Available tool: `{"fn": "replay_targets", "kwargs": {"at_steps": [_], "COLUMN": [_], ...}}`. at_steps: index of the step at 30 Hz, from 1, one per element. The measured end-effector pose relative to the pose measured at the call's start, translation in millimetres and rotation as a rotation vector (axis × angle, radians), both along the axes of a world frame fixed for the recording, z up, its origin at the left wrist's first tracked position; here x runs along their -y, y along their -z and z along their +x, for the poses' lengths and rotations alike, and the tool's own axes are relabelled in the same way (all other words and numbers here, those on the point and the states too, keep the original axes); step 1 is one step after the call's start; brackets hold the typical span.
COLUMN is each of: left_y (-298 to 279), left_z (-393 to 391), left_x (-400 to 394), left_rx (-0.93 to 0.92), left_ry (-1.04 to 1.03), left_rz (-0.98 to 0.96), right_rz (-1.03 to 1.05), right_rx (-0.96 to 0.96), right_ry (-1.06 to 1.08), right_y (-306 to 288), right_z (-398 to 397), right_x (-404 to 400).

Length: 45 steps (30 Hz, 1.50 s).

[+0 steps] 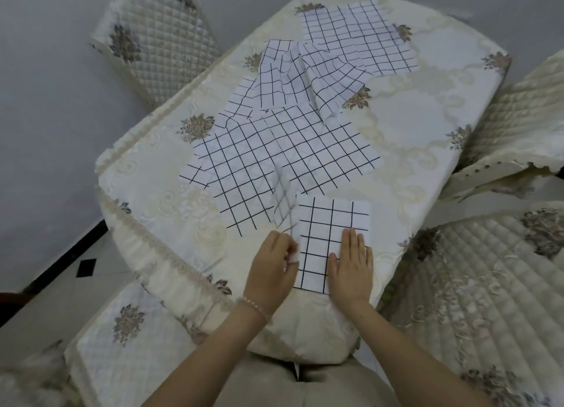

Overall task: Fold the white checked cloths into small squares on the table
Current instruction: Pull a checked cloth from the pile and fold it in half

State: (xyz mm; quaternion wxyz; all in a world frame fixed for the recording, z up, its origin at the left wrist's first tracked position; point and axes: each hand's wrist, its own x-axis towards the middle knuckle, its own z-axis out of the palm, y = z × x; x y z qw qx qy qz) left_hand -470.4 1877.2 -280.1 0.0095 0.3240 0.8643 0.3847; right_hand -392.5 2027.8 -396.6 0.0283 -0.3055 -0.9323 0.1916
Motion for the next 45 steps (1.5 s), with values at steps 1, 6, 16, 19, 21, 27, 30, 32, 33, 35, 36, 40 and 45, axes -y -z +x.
{"fn": "replay_targets", "kwargs": {"at_steps": [1, 6, 16, 19, 21, 27, 30, 32, 33, 35, 36, 40, 45], "left_y": [1.1, 12.4, 44.6, 45.0, 53.0, 68.4, 73.2, 78.2, 81.2, 87.2, 89.0, 83.2, 94.0], "left_z": [5.4, 25.8, 33.8, 16.9, -0.8, -33.6, -32.6, -31.6, -31.7, -31.3, -31.0, -32.0, -51.7], "left_x": [-6.1, -36.4, -56.2, -42.9, -35.6, -32.5, -36.0, -35.9, -34.7, -30.5, -29.5, -44.7, -73.1], "left_rx": [-0.007, -0.012, 0.229, 0.146, 0.115, -0.022, -0.14, -0.134, -0.127, -0.124, -0.125, -0.166, -0.183], "left_ry": [0.052, 0.22, 0.479, 0.3, 0.079, 0.03, 0.149, 0.18, 0.187, 0.204, 0.207, 0.177, 0.229], "left_rz": [-0.015, -0.111, -0.343, -0.243, -0.229, -0.423, -0.509, -0.587, -0.63, -0.699, -0.714, -0.631, -0.659], "right_rz": [-0.027, -0.422, -0.768, -0.638, -0.606, -0.591, -0.577, -0.561, -0.552, -0.47, -0.367, -0.068, -0.076], "right_rx": [-0.004, -0.202, -0.299, -0.245, -0.233, -0.239, -0.263, -0.262, -0.255, -0.24, -0.241, -0.29, -0.122], "right_ry": [-0.01, 0.034, 0.425, 0.432, 0.437, 0.421, 0.425, 0.416, 0.41, 0.389, 0.353, 0.002, -0.262], "right_y": [-1.3, -26.9, -54.4, -49.0, -47.3, -44.3, -39.6, -35.9, -34.9, -36.2, -37.5, -40.5, -27.7], "right_z": [0.1, -0.6, -4.8, -2.4, -0.4, 3.7, 4.0, 4.8, 5.1, 5.3, 5.1, -17.1, -67.7], "right_x": [-1.6, -19.0, -42.0, -44.5, -45.5, -47.0, -48.5, -49.2, -49.2, -48.0, -46.5, -28.9, -12.3]}}
